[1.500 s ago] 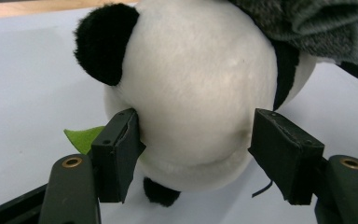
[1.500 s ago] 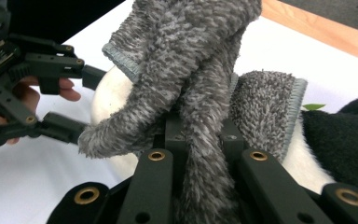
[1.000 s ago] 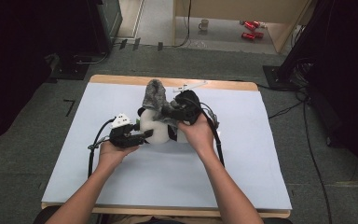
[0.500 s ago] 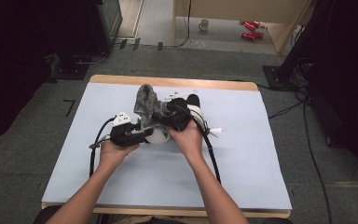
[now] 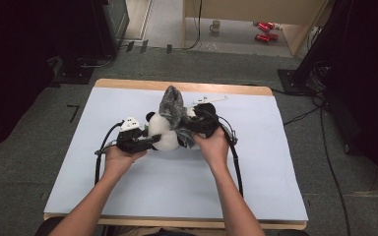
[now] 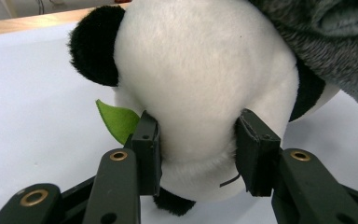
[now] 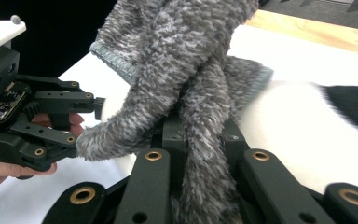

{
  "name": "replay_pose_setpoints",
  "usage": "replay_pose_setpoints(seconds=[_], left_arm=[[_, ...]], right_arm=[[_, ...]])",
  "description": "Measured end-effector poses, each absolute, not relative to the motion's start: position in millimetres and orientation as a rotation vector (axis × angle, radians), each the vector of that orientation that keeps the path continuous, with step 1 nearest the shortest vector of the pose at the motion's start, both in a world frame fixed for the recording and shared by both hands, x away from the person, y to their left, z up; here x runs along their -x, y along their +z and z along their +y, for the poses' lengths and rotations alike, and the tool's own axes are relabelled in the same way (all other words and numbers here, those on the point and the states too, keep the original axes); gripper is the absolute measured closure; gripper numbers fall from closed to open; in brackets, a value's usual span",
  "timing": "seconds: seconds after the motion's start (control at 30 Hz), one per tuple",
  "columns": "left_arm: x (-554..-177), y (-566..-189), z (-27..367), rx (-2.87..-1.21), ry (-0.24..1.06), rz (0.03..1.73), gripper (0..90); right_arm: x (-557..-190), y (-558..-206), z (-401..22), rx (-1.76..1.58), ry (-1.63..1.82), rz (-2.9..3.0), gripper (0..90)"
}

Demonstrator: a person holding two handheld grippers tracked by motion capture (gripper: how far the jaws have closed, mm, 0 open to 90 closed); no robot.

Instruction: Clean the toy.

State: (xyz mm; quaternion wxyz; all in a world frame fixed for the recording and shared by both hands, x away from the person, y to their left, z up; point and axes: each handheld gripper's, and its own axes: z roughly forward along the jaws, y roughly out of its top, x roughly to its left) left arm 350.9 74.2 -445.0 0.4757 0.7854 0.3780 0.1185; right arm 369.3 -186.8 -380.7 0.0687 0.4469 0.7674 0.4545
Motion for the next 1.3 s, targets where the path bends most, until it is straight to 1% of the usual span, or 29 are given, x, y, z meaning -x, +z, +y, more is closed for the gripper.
replay_pose_setpoints(seconds=[0.73,1.07,1.2,1.3], left_arm=[[-354,-444,77,-1.921,0.262,0.918,57.7],[-357,-446,81,-1.92,0.237,0.933,58.0],[-357,-445,80,-1.899,0.225,0.95,58.4],[-356,-443,80,-1.891,0.219,0.957,59.4]], right_arm=[[-371,-368,-259,-1.457,1.308,2.22,79.2],[-370,-366,-296,-1.546,1.18,2.156,80.1],[-365,-353,-299,-1.538,1.261,2.138,80.2],[-360,-339,-289,-1.48,1.349,2.149,80.2]])
